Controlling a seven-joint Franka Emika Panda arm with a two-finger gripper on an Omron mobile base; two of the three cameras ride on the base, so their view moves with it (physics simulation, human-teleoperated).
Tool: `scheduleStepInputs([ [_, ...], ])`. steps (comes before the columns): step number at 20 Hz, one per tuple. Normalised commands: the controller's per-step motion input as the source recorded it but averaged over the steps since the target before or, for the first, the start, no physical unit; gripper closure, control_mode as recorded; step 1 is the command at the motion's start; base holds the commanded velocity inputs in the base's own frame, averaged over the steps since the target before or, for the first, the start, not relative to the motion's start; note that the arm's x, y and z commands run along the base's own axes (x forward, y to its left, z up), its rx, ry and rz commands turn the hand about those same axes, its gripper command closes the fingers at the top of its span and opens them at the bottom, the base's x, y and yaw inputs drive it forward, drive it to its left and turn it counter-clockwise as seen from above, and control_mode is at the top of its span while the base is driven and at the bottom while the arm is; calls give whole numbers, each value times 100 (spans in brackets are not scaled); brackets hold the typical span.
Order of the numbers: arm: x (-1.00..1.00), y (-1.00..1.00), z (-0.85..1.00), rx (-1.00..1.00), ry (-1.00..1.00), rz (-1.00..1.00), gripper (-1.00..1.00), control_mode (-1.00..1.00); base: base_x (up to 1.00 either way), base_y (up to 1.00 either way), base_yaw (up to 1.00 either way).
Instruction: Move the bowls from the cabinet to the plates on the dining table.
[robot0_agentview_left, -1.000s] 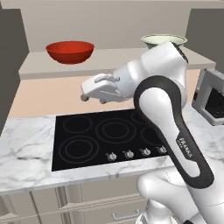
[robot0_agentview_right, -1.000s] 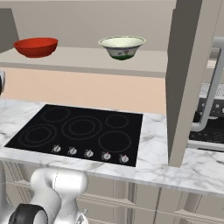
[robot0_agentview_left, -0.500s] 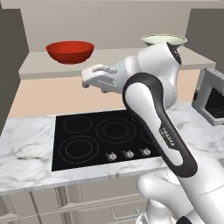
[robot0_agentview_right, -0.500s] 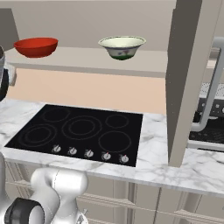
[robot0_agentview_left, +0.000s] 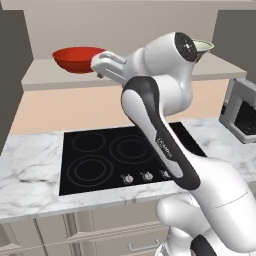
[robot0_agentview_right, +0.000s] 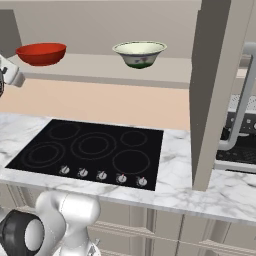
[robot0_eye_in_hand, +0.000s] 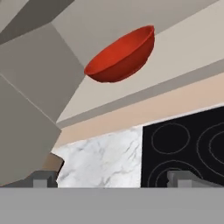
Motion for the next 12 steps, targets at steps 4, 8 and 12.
scheduleStepInputs([
  [4, 37, -40, 23, 0, 4, -29, -100, -100, 0, 0, 0],
  [8, 41, -47, 24, 5, 2, -17, -100, -100, 0, 0, 0],
  [12, 21, -45, 5, 9, 0, -1, -100, -100, 0, 0, 0],
])
